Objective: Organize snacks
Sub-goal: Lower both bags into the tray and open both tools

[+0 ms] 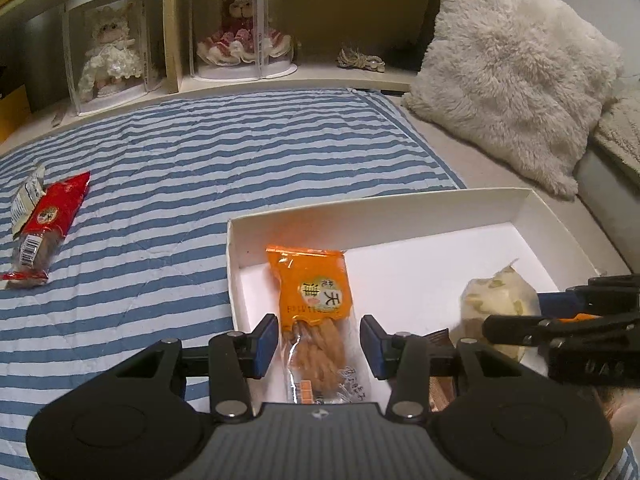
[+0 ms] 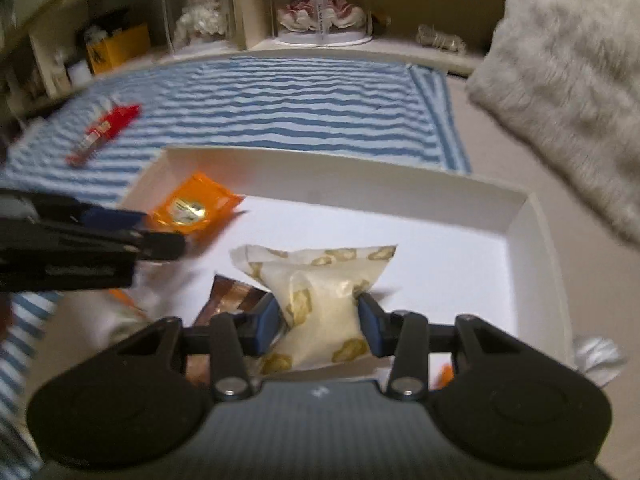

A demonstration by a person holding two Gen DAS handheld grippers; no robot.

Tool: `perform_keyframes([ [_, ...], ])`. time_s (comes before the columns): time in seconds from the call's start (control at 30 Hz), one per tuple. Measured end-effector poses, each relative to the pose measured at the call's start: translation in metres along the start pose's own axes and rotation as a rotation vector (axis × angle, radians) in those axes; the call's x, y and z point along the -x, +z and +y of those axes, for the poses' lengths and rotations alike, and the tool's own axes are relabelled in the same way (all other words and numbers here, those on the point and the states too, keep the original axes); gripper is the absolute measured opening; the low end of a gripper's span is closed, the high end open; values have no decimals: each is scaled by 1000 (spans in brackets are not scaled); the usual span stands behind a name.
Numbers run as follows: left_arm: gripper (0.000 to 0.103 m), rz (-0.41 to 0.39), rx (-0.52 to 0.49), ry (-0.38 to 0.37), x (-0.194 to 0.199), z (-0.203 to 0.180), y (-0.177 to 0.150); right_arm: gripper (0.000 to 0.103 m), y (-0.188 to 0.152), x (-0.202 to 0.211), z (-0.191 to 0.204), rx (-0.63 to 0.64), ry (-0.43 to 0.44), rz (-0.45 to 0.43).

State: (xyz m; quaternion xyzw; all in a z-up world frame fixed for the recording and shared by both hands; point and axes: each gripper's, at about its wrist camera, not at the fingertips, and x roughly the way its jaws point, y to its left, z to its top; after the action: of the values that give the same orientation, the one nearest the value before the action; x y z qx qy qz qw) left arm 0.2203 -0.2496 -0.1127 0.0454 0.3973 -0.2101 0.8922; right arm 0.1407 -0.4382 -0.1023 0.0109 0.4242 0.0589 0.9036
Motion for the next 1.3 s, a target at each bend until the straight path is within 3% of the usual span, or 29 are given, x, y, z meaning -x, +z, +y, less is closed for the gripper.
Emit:
perform_keyframes([
  [0.13,47,2,5,-3,3,1,1,50,1,6,-17,-74,10,17],
  [0.33,48,5,1,-14,12,-2,1,50,-4,7,-34,-83,-83,60],
  [0.5,48,8,-4,-25,18,-9,-1,50,-8,14,-44,-137,-62,70],
  [0.53,48,8,-7,-28,20,-10,-1,52,-9,16,-42,-138,-59,76],
  [0.63,48,4,-12,-33,25,-12,-2,74,-8,22,-40,-147,-68,62],
  [0.73,48,3,-9,-38,29,-12,-3,74,-5,33,-39,-141,-58,38],
  [0.8,48,1,-2,-45,32,-12,-3,65,-2,39,-40,-140,-52,13],
  [0.87,48,-1,3,-49,33,-10,-3,29,0,44,-39,-127,-49,-1],
  [0.93,48,1,7,-51,34,-10,-4,13,1,45,-38,-103,-51,-4],
  [1.13,48,10,7,-62,34,-9,-6,10,-3,12,-37,-109,-43,74],
  [1.3,48,20,8,-68,34,-7,-7,10,-7,-1,-39,-122,-58,45],
])
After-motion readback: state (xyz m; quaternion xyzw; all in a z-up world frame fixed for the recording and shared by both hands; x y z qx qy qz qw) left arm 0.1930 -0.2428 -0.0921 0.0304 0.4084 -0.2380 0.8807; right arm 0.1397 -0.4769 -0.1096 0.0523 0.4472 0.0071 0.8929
